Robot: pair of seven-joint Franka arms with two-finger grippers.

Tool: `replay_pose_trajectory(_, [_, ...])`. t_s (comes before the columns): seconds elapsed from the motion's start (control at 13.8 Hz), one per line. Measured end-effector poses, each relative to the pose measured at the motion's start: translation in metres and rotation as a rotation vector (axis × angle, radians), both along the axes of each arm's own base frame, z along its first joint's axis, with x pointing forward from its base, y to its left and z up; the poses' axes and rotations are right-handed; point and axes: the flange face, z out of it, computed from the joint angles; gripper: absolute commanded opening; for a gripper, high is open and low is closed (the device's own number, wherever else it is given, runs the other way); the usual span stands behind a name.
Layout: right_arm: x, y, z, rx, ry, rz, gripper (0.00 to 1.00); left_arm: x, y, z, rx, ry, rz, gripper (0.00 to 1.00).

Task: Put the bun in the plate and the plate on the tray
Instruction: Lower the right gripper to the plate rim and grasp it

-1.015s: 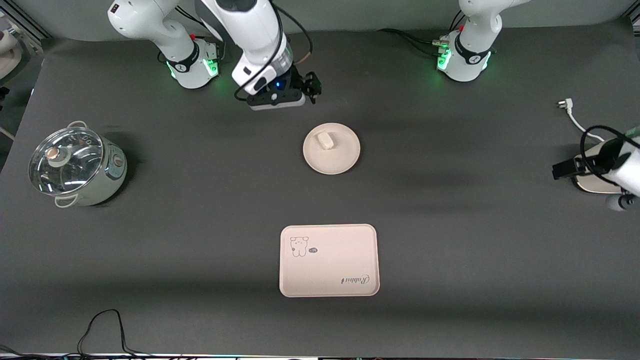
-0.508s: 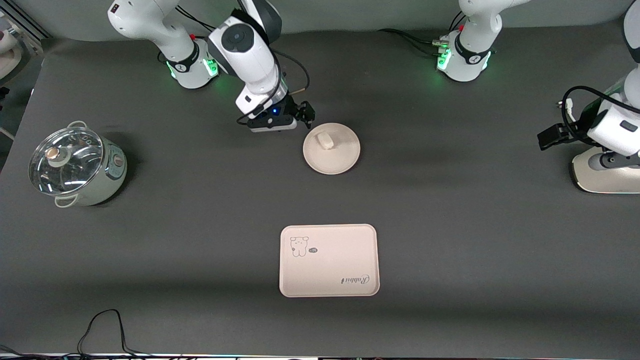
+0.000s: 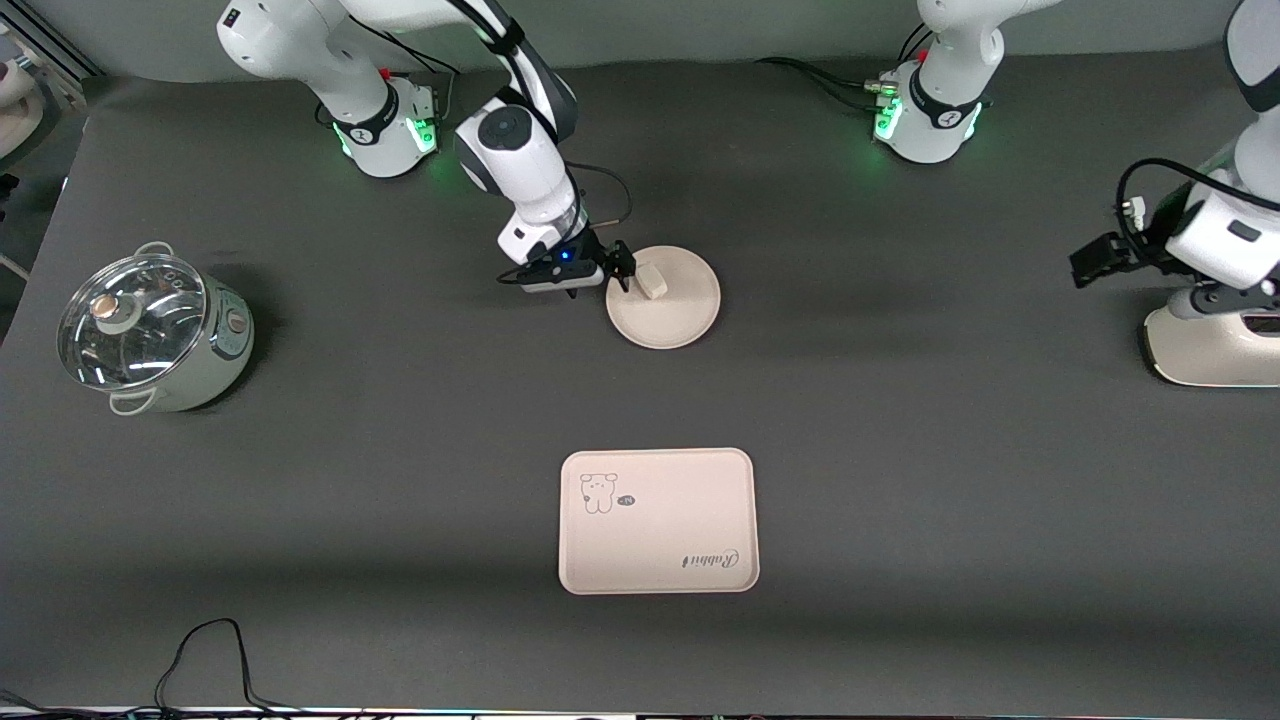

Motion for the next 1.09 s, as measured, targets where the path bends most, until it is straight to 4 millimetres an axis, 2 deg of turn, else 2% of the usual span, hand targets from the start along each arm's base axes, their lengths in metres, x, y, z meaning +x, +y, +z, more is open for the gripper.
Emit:
replay_pose_trajectory(0.22, [-0.001, -0.003, -0.026, -0.013, -0.009, -0.001, 1.0, -0.003, 0.005, 0.006, -0.015, -0.022, 0.013, 1.0])
replay_pose_trajectory(0.73, [-0.011, 0.0, -0.041, -0.03, 0.01, 0.017, 1.0, 0.005, 0.015, 0.029, 0.007, -0.067, -0.046, 1.0])
replay_pose_trajectory(0.8, [-0.011, 0.001, -0.041, -0.031, 0.011, 0.018, 0.91, 0.01, 0.016, 0.032, 0.002, -0.072, -0.046, 1.0])
replay_pose_trajectory(0.87, [-0.012, 0.001, -0.042, -0.031, 0.012, 0.019, 0.76, 0.017, 0.018, 0.033, -0.006, -0.068, -0.046, 1.0])
replay_pose_trajectory(1.02, [-0.012, 0.002, -0.042, -0.029, 0.013, 0.016, 0.35, 0.029, 0.023, 0.033, -0.021, -0.049, -0.045, 1.0])
replay_pose_trajectory(1.09, [-0.012, 0.002, -0.042, -0.029, 0.012, 0.016, 0.24, 0.034, 0.024, 0.032, -0.026, -0.045, -0.044, 1.0])
